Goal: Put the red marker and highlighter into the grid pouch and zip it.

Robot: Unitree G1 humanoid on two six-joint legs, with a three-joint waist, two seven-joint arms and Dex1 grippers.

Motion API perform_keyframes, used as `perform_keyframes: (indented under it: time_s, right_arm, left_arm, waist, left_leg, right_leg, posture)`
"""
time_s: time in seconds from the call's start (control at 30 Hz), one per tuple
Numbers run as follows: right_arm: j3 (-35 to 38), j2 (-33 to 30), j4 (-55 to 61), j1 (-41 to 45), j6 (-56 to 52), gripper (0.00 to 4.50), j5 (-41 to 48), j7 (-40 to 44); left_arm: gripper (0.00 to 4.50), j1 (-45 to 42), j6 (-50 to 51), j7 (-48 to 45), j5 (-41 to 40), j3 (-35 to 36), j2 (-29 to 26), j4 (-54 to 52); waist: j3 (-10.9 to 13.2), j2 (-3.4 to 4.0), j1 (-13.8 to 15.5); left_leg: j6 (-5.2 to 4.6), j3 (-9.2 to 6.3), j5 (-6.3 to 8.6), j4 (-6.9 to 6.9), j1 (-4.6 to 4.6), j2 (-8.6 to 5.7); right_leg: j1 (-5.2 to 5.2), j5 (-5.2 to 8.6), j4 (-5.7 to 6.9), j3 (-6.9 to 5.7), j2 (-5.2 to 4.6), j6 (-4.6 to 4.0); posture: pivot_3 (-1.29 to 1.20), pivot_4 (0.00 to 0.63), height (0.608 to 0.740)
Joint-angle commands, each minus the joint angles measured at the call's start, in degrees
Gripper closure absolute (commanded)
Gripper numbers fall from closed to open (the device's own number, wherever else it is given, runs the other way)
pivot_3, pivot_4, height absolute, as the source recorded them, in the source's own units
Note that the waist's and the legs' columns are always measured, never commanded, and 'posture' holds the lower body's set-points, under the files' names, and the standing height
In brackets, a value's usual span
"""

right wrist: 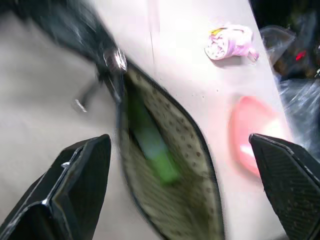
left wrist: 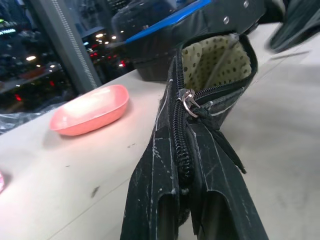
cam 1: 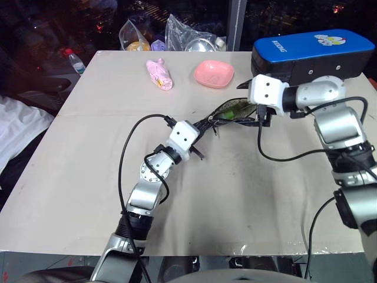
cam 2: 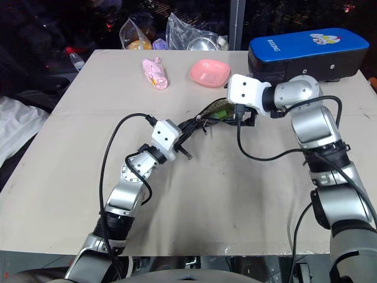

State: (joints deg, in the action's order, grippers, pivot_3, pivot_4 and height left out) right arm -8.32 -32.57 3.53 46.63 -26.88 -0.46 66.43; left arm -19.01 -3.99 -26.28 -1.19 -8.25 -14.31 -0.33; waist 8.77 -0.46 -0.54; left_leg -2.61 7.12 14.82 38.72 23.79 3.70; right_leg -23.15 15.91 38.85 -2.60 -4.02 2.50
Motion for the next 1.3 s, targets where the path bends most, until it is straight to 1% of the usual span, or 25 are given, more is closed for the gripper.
perform_keyframes:
  time_s: [0.03,0.1,0.17,0.2,0.27,0.3,0.4,0.57,0.7,0.83,1.03,1.17,1.23,1.3]
  right_arm:
    - [3.9,-0.4,10.5,-4.3,-12.1,0.03,6.0,-2.8]
    - [4.4,0.0,13.0,-6.4,-12.6,0.03,6.8,-5.4]
    - [6.2,3.5,15.8,-10.7,-9.7,0.03,9.3,-9.2]
    - [6.0,4.2,17.8,-13.3,-10.8,0.03,9.4,-11.0]
    - [5.5,6.3,22.1,-17.3,-16.6,0.03,11.5,-14.0]
    - [5.8,8.3,23.6,-18.4,-19.9,0.03,12.9,-16.2]
    - [6.4,13.8,25.8,-20.1,-28.9,0.03,15.2,-23.3]
    - [8.6,20.8,27.1,-19.0,-40.0,0.03,19.5,-31.0]
    - [9.3,24.7,24.1,-17.2,-43.5,0.03,20.4,-36.2]
    - [11.8,28.2,21.3,-15.1,-45.9,0.03,22.3,-39.8]
    - [14.4,30.6,17.6,-12.5,-47.5,0.03,24.2,-43.2]
    - [15.1,30.9,16.8,-12.1,-47.9,0.03,25.8,-44.2]
    - [15.5,31.0,16.3,-11.8,-47.9,0.52,26.6,-44.7]
    - [16.2,31.4,15.8,-11.6,-48.2,1.29,27.5,-45.2]
  left_arm:
    - [4.50,-1.2,-0.1,-1.2,-2.5,1.2,0.3,-0.1]
    - [4.50,-1.3,0.0,-1.7,-3.1,1.3,0.3,0.2]
    - [4.50,-1.6,0.8,-2.8,-4.3,1.2,0.6,0.4]
    - [4.50,-1.9,1.1,-3.0,-4.5,1.0,0.8,0.3]
    - [4.50,-2.5,1.6,-3.3,-5.0,1.0,1.0,0.3]
    - [4.50,-2.6,1.8,-3.5,-5.1,1.1,1.1,0.4]
    - [4.50,-2.7,3.3,-4.6,-6.0,1.0,1.4,0.7]
    - [4.50,-2.5,5.2,-6.3,-7.1,1.1,1.2,0.3]
    - [4.50,-2.3,6.2,-8.5,-7.8,0.7,0.8,0.7]
    - [4.50,-2.0,7.8,-9.8,-9.0,0.7,1.0,0.5]
    - [4.50,-1.7,9.8,-10.7,-10.2,1.0,1.2,0.0]
    - [4.50,-1.2,10.4,-11.3,-10.8,1.0,0.9,-0.3]
    - [4.50,-1.0,10.5,-11.5,-10.8,1.1,0.8,-0.2]
    - [4.50,-1.1,10.6,-11.6,-10.7,1.2,0.7,-0.1]
  waist:
    - [0.0,0.00,-0.1]
    - [0.0,0.00,-0.2]
    - [0.0,-0.03,-0.1]
    - [0.0,-0.03,-0.1]
    - [-0.1,-0.09,0.1]
    - [-0.1,-0.09,0.2]
    - [0.0,-0.09,-0.1]
    - [-0.1,-0.10,-0.1]
    - [-0.1,-0.10,-0.1]
    - [-0.1,-0.10,-0.1]
    - [-0.1,-0.10,-0.1]
    - [-0.1,-0.10,-0.2]
    - [-0.1,-0.10,-0.3]
    - [-0.1,-0.10,-0.3]
  left_leg:
    - [0.00,0.01,0.00,0.00,0.01,-0.02]
    - [-0.01,0.01,0.01,0.01,0.00,-0.04]
    - [-0.01,-0.06,0.01,0.01,-0.01,-0.06]
    - [-0.01,-0.07,0.01,0.01,-0.01,-0.07]
    - [-0.01,-0.11,0.01,-0.03,0.00,-0.08]
    - [-0.01,-0.14,0.01,-0.03,0.01,-0.08]
    - [-0.01,-0.08,0.00,0.01,0.05,-0.09]
    - [-0.01,-0.16,0.00,0.03,0.04,-0.10]
    - [-0.01,-0.17,0.00,0.03,0.04,-0.13]
    - [-0.01,-0.18,0.01,0.02,0.05,-0.28]
    - [-0.01,-0.21,0.01,0.01,0.06,-0.31]
    - [-0.01,-0.20,0.01,-0.01,0.06,-0.30]
    - [-0.02,-0.21,0.01,-0.02,0.06,-0.30]
    - [-0.02,-0.21,0.01,-0.03,0.06,-0.30]
  right_leg:
    - [0.00,0.00,0.00,0.01,-0.01,0.00]
    - [0.00,-0.01,0.01,0.02,-0.01,0.00]
    - [0.01,0.00,0.00,0.00,0.01,0.00]
    - [0.01,0.00,0.01,0.00,0.03,0.00]
    - [0.01,0.00,-0.02,-0.01,0.05,0.00]
    - [0.02,0.01,-0.02,-0.04,0.05,0.00]
    - [0.00,0.00,0.00,0.02,0.04,0.01]
    - [0.01,0.00,0.03,0.00,0.06,0.01]
    - [0.01,0.00,0.02,0.00,0.08,0.00]
    - [0.01,0.00,0.01,-0.01,0.07,0.01]
    - [0.01,0.00,0.00,-0.01,0.06,0.01]
    - [0.01,0.00,-0.01,-0.01,0.06,0.01]
    - [0.01,0.00,-0.01,-0.01,0.06,0.01]
    - [0.01,0.00,-0.01,-0.01,0.06,0.01]
  posture:
    - [0.00,0.150,0.740]
    - [0.00,0.150,0.740]
    - [0.00,0.150,0.740]
    - [0.00,0.150,0.740]
    - [0.00,0.150,0.740]
    - [0.00,0.150,0.740]
    - [0.00,0.150,0.740]
    - [0.00,0.150,0.740]
    - [0.00,0.150,0.740]
    - [0.00,0.150,0.740]
    - [0.00,0.150,0.740]
    - [0.00,0.150,0.740]
    - [0.00,0.150,0.740]
    - [0.00,0.150,0.740]
